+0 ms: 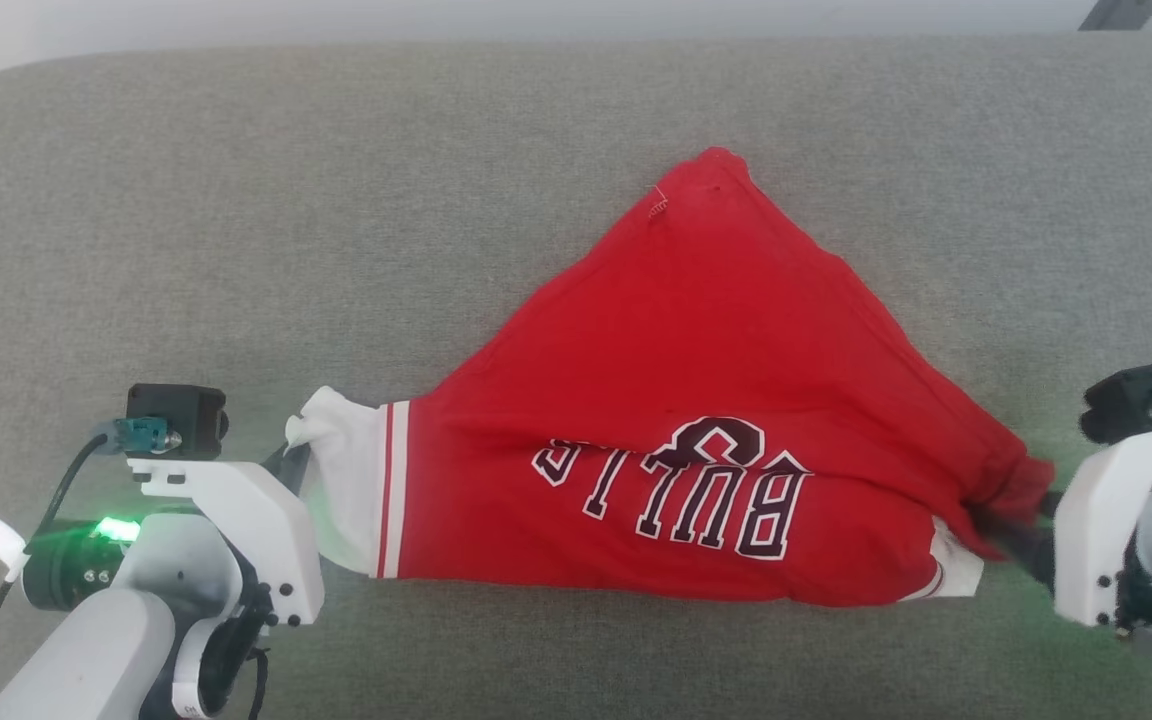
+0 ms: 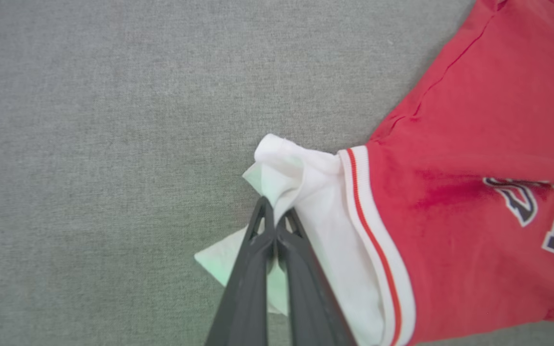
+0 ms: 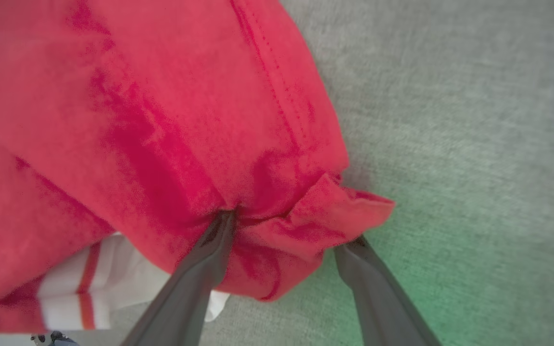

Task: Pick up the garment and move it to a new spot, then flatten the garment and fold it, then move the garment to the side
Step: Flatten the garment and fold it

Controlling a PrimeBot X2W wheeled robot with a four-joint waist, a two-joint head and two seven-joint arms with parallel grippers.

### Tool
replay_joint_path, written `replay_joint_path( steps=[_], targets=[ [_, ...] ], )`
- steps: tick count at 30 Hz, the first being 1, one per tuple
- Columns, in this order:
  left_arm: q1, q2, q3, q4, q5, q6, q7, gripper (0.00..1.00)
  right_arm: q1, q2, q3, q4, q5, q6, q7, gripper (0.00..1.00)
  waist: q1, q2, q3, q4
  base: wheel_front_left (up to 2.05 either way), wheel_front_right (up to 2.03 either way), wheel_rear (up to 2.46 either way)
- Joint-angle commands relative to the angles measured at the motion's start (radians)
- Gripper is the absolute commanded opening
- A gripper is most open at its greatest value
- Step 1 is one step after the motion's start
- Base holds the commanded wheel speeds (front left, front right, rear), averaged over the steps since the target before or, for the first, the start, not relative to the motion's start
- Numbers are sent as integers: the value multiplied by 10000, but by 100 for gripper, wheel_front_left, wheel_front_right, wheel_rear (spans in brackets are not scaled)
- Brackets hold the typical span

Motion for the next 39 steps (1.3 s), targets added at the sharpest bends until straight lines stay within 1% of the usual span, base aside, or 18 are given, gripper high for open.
replay_joint_path(
  steps=[1,4,6,10,13,16,18,21,26,32,33,39],
  targets=[
    [-15,-15,28,18,-13,-22,-100,0,149,-54,-127,-82,-70,-106,-59,100,0,0,-28,14,0,0,0],
    [61,-29,21,12,-33,-41,-158,0,336,-19,-698,-1034,82,-70,-25,100,0,0,-73,49,0,0,0],
    [138,-48,12,10,-31,-23,-175,0,471,-63,-1060,-1660,-59,-70,74,100,0,0,-86,95,0,0,0],
    [174,-115,-40,32,-28,19,-236,0,457,110,-1712,-2969,-345,-69,237,100,0,0,-59,258,0,0,0],
    [51,-208,-109,52,6,23,-281,0,39,165,-1861,-3597,-592,-69,176,100,0,0,19,449,0,0,0],
    [-170,-396,-242,138,58,-72,-314,0,-516,164,-1569,-3660,-849,-69,-92,100,0,0,111,731,0,0,0],
    [-322,-534,-372,238,86,-161,-365,0,-1055,227,-1343,-3381,-857,-69,-330,100,0,0,182,949,0,0,0],
    [-580,-825,-580,412,133,-319,-434,0,-1951,141,-821,-2701,-943,-69,-638,100,0,0,308,1335,0,0,0],
    [-1073,-1356,-969,817,200,-627,-581,0,-3606,-11,97,-973,-967,-69,-1045,100,0,0,530,2132,0,0,0],
    [-1503,-1971,-1342,1425,230,-951,-824,0,-5109,-266,1293,1249,-773,-69,-1081,100,0,0,740,3072,0,0,0],
    [-1503,-1971,-1342,1425,230,-951,-824,0,-5109,-266,1293,1249,-773,-69,-1081,100,0,0,740,3072,0,0,0],
    [-1760,-2403,-1644,1926,234,-1258,-1040,0,-6203,-609,2272,3350,-773,-69,-693,100,0,0,963,3752,0,0,0]
  ],
)
